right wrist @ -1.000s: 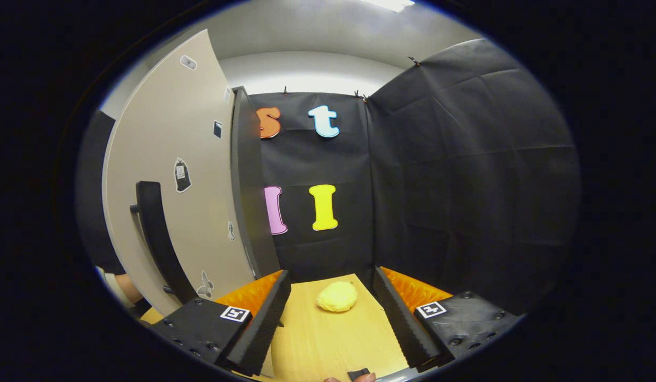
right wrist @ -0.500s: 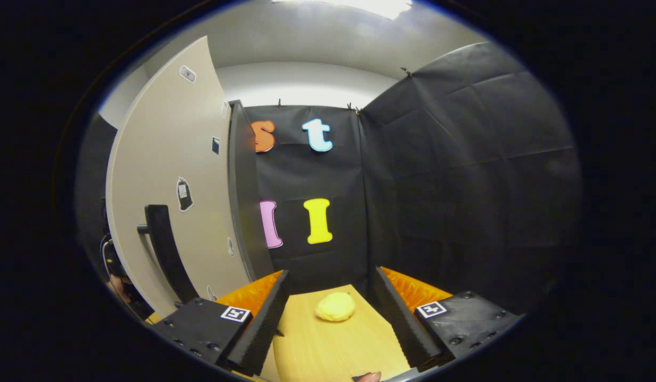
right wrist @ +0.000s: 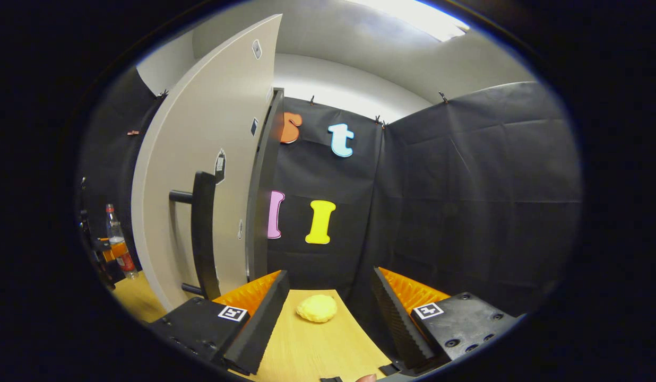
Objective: Open the cabinet door with the right hand, grasp the bottle in the cabinet with the left hand and place it on the coaster, then close the cabinet door with the right hand.
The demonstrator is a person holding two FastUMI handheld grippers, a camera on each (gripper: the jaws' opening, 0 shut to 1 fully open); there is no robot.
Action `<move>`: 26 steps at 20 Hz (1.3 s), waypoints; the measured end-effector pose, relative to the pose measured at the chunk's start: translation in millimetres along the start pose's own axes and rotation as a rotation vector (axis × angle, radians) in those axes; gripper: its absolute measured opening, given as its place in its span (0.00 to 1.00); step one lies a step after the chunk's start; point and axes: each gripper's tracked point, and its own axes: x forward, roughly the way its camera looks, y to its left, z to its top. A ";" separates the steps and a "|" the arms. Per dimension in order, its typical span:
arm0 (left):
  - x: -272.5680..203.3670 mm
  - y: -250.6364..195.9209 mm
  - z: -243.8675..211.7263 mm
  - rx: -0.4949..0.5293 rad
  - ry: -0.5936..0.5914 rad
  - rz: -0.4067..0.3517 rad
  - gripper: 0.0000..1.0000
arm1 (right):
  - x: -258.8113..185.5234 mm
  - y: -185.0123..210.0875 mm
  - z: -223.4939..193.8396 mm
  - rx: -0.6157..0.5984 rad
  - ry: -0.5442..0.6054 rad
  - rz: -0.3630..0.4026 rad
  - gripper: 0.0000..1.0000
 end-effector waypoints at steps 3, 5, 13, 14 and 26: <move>-21.2 12.4 -36.9 0.069 0.022 0.000 0.77 | 3.2 -1.3 6.9 0.016 -0.034 -0.033 0.97; -30.9 14.3 -63.8 0.090 0.059 -0.017 0.77 | 1.7 -3.6 9.0 0.013 -0.037 -0.045 0.97; -61.0 21.5 -156.9 0.117 0.147 -0.110 0.77 | -4.1 2.6 10.4 0.024 -0.030 -0.042 0.97; -61.5 20.4 -165.4 0.131 0.152 -0.131 0.77 | -4.2 3.6 11.2 0.028 -0.028 -0.044 0.97; -57.6 19.3 -236.5 0.098 0.143 -0.196 0.78 | -9.7 0.5 8.8 -0.025 0.008 -0.056 0.97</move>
